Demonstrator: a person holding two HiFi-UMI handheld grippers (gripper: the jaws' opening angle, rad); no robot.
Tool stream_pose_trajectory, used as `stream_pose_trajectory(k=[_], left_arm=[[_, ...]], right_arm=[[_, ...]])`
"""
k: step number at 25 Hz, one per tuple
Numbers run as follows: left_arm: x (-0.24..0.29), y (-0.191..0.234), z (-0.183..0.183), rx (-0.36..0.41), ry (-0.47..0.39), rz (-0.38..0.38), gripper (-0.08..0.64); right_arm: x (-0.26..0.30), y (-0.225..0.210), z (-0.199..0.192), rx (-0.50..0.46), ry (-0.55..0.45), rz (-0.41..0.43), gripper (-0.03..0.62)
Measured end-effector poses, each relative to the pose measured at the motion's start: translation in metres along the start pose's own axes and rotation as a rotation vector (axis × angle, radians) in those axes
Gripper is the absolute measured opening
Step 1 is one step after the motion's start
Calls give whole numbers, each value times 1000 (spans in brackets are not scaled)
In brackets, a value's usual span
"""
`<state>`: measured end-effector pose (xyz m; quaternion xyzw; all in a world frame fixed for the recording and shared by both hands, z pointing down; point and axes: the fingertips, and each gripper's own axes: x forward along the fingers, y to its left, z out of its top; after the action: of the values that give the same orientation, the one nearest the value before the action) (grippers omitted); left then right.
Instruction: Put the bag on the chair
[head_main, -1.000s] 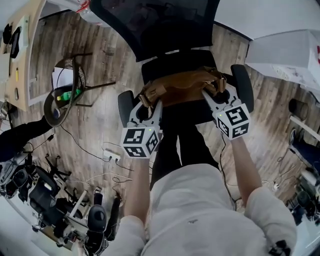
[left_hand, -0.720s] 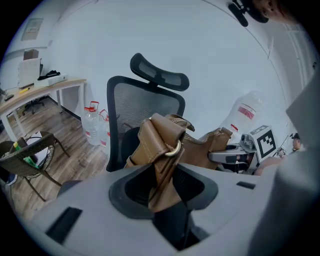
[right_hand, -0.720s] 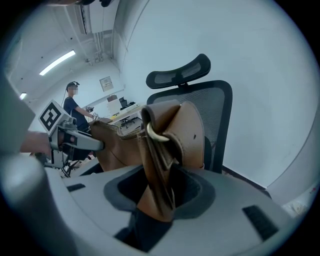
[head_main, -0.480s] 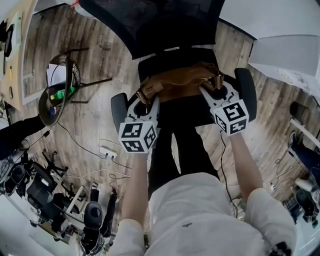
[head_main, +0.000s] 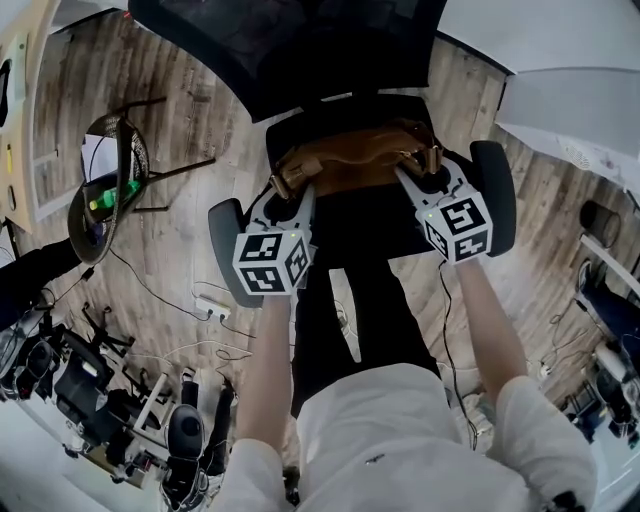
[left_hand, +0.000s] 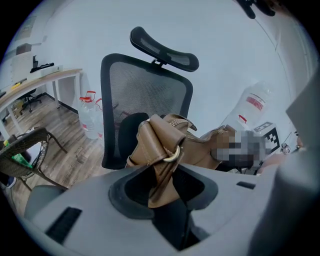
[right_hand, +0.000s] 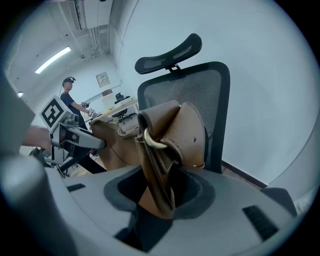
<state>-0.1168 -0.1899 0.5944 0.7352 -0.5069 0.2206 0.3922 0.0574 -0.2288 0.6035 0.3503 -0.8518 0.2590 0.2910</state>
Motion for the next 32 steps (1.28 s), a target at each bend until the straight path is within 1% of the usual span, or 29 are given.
stream_pose_trajectory(k=[8, 15, 24, 32], left_arm=[[37, 15, -6, 25, 37, -9, 120], [65, 26, -11, 21, 55, -17, 120], [91, 51, -10, 29, 46, -4, 120], [108, 70, -13, -3, 23, 15, 119]], right_arm=[[27, -19, -14, 9, 15, -19, 146], [49, -33, -23, 10, 26, -30, 146], [83, -42, -25, 6, 17, -33, 146], [107, -48, -23, -17, 14, -34, 146]])
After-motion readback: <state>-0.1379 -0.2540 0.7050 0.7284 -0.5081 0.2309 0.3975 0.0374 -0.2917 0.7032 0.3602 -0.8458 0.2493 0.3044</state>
